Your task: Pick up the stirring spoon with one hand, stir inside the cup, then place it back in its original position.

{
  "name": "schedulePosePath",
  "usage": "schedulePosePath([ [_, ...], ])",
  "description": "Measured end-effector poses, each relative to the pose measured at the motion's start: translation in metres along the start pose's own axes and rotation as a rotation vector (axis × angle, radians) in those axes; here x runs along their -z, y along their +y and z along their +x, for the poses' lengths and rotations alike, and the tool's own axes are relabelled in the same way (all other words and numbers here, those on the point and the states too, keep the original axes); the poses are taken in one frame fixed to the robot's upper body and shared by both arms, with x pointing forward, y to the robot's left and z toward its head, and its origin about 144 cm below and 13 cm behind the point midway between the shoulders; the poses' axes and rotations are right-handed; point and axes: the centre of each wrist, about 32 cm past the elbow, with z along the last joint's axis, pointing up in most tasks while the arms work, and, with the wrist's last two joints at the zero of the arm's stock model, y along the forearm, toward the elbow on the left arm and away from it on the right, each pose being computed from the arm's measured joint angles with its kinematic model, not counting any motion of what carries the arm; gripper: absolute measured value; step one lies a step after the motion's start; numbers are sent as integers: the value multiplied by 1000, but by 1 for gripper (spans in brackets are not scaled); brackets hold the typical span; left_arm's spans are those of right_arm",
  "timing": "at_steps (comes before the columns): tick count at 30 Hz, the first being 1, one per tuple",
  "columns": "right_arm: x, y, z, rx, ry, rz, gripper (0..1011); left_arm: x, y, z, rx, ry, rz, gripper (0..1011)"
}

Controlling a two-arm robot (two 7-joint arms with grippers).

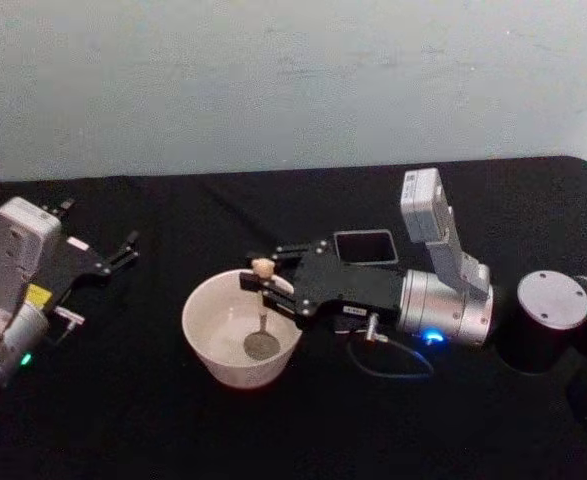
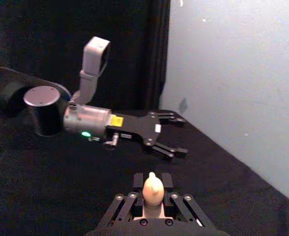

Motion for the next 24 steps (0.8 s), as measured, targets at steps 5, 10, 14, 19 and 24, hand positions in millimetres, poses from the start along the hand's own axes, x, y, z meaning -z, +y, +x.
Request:
schedulePosePath([
  [5,0,5,-5,-27,10,7,212,0,0,0,0,0,0,1001],
  [10,1,17,-5,-47,15,17,212,0,0,0,0,0,0,1001],
  [14,2,23,-2,-45,12,20,212,0,0,0,0,0,0,1001],
  [19,3,32,6,-24,-1,18,212,0,0,0,0,0,0,1001],
  [24,4,34,13,0,-12,11,212,0,0,0,0,0,0,1001],
])
